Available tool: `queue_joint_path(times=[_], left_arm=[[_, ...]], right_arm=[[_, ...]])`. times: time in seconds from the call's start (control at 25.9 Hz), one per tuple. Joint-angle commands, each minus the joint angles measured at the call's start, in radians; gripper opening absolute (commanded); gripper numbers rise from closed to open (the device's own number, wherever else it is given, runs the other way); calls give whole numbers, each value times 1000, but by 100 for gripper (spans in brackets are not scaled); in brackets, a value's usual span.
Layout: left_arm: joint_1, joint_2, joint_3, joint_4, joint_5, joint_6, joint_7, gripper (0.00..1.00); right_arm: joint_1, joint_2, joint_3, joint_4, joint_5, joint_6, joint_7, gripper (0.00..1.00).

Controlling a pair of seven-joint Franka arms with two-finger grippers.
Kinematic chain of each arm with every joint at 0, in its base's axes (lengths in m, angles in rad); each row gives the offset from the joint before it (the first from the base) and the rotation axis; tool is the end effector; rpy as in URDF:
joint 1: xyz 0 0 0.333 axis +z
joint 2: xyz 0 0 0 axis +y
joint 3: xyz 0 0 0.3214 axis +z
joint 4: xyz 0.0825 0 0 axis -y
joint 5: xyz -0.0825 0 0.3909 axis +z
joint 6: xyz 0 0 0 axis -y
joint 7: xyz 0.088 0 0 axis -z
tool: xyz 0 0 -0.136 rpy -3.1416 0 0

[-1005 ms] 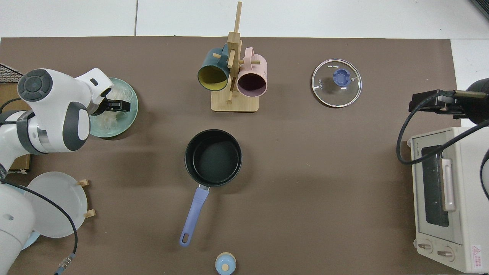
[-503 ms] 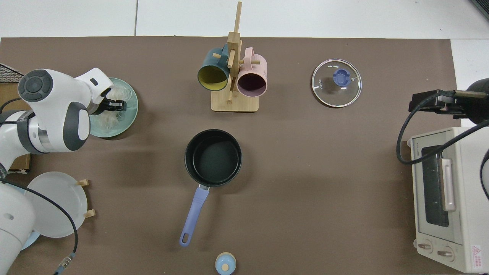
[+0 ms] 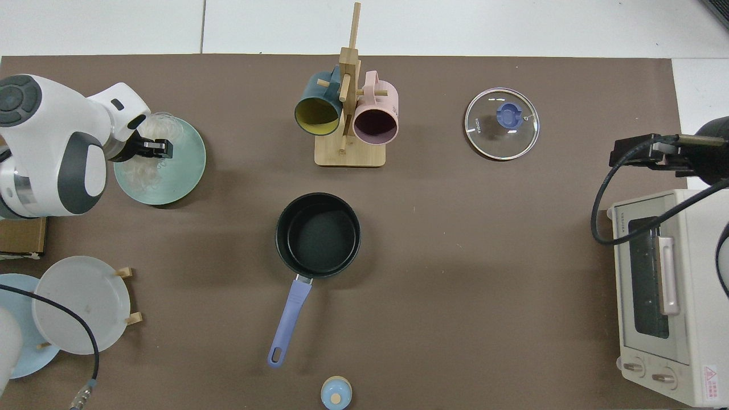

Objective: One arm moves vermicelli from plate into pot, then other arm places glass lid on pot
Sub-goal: 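Lower the left gripper and grasp the white vermicelli, then lift the vermicelli with the left gripper and carry it over the pot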

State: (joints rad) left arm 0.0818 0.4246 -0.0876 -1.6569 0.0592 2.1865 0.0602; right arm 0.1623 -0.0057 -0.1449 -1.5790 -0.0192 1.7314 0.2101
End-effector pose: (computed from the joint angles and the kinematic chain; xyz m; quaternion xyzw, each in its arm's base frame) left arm 0.6907 0.0054 0.3477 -0.9976 0.0439 -0.0532 0.0087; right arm 0.5801 0.0076 0.6159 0.9923 -0.0951 0.0795 0.0001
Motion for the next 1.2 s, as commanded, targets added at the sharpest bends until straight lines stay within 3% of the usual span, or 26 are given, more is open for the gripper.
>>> queue_joint_path(times=[0.0,0.35,0.89,1.01,1.16], left_arm=[[-7,-128,-12,-9,24,-144,-17,0],[-20,-268,-83,-53,13,-297,-60,0],[-19,-305,-386,-132,10,-287,-499,0],[-20,-307,-463,-156,10,-271,-601,0],[-19,-303,-495,-191,10,-212,-660,0]], right_arm=[[-12,-2,5,2,10,-1,6,100],[-12,-2,7,2,8,-1,6,100],[-12,-16,7,5,-4,-42,0,100],[-18,21,7,80,-18,-110,-34,100],[-23,168,-1,256,-19,-191,-40,100]])
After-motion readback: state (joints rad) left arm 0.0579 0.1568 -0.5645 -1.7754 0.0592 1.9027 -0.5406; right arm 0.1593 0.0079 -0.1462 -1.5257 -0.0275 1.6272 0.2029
